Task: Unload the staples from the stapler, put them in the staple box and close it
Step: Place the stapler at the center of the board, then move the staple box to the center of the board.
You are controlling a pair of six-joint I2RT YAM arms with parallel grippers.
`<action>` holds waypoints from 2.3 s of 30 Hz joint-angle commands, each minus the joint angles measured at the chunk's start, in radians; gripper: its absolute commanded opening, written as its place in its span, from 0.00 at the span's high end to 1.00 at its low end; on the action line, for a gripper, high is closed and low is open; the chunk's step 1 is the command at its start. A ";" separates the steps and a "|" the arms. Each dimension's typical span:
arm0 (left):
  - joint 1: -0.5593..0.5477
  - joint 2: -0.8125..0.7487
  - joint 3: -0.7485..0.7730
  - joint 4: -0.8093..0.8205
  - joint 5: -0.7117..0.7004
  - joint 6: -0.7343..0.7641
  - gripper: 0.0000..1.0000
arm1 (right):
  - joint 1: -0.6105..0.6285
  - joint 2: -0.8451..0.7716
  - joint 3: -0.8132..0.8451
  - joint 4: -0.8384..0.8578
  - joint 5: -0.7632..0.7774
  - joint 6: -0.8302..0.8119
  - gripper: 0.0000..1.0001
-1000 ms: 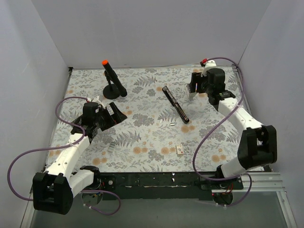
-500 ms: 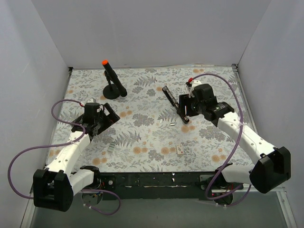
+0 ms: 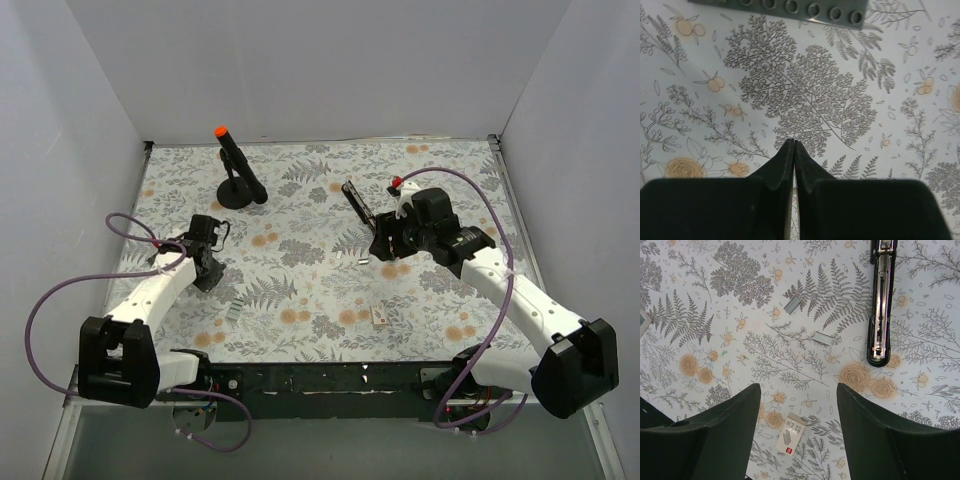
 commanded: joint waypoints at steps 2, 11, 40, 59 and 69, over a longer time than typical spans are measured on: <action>-0.001 0.029 0.009 -0.125 -0.039 -0.106 1.00 | 0.005 -0.070 0.015 0.060 -0.020 -0.054 0.30; -0.001 0.118 -0.033 -0.055 0.040 -0.094 1.00 | 0.004 -0.116 -0.011 0.086 -0.064 -0.051 0.30; -0.098 -0.066 -0.061 0.003 0.248 -0.098 1.00 | 0.004 -0.130 -0.014 0.103 -0.104 -0.011 0.30; -0.041 0.028 -0.120 -0.167 0.172 -0.220 1.00 | 0.004 -0.194 -0.046 0.092 -0.095 -0.019 0.30; -0.046 0.045 -0.200 -0.050 0.244 -0.203 1.00 | 0.004 -0.194 -0.043 0.103 -0.099 -0.018 0.30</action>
